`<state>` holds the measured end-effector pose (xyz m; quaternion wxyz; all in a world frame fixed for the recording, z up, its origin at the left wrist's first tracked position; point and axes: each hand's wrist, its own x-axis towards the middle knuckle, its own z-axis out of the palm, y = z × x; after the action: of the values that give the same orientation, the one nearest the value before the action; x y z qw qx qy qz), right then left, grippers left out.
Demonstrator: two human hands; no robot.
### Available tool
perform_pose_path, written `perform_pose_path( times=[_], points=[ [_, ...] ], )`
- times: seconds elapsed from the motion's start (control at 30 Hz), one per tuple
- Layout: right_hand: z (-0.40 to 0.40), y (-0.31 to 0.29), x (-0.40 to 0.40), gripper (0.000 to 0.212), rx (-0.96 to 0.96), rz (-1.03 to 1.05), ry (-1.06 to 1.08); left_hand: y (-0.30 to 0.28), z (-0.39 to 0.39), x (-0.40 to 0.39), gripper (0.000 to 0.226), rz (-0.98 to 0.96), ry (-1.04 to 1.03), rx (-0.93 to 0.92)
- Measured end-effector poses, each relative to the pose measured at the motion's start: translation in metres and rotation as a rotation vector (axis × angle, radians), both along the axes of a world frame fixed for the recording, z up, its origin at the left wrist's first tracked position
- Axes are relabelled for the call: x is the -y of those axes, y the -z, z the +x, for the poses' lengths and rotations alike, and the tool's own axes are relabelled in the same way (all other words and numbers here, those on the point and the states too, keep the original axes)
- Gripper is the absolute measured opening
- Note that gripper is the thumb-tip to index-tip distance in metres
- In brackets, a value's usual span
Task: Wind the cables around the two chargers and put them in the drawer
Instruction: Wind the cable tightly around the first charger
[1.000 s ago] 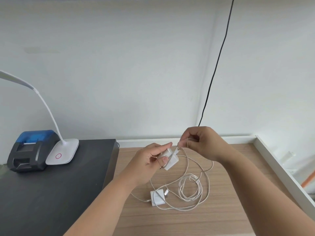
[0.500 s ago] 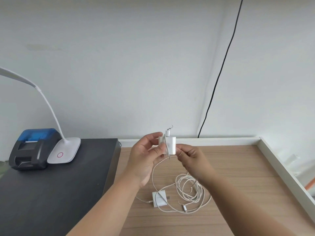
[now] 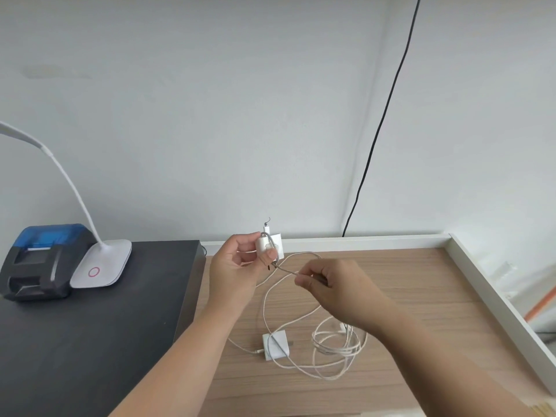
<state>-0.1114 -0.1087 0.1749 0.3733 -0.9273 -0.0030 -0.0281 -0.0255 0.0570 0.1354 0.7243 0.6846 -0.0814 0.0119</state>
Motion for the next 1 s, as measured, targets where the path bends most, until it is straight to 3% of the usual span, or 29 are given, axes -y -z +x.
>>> perform_pose_path(
  times=[0.33, 0.43, 0.6, 0.83, 1.0],
  points=[
    [0.019, -0.021, 0.018, 0.010, 0.232, -0.234, -0.135, 0.003, -0.009, -0.002, 0.031, 0.179, 0.132, 0.046],
    [0.021, -0.022, 0.017, 0.009, 0.210, -0.206, -0.242, 0.005, -0.010, 0.000, 0.027, 0.171, 0.100, -0.011],
    [0.023, -0.019, 0.017, 0.010, 0.146, -0.193, -0.334, 0.010, -0.009, 0.003, 0.031, -0.002, 0.008, -0.217],
    [0.026, -0.020, 0.020, 0.011, 0.187, -0.167, -0.316, 0.007, -0.020, 0.008, 0.025, 0.194, 0.109, -0.066],
    [0.028, -0.020, 0.033, 0.011, 0.169, 0.005, -0.195, 0.013, -0.021, 0.009, 0.022, 0.150, 0.163, -0.029]
  ],
)
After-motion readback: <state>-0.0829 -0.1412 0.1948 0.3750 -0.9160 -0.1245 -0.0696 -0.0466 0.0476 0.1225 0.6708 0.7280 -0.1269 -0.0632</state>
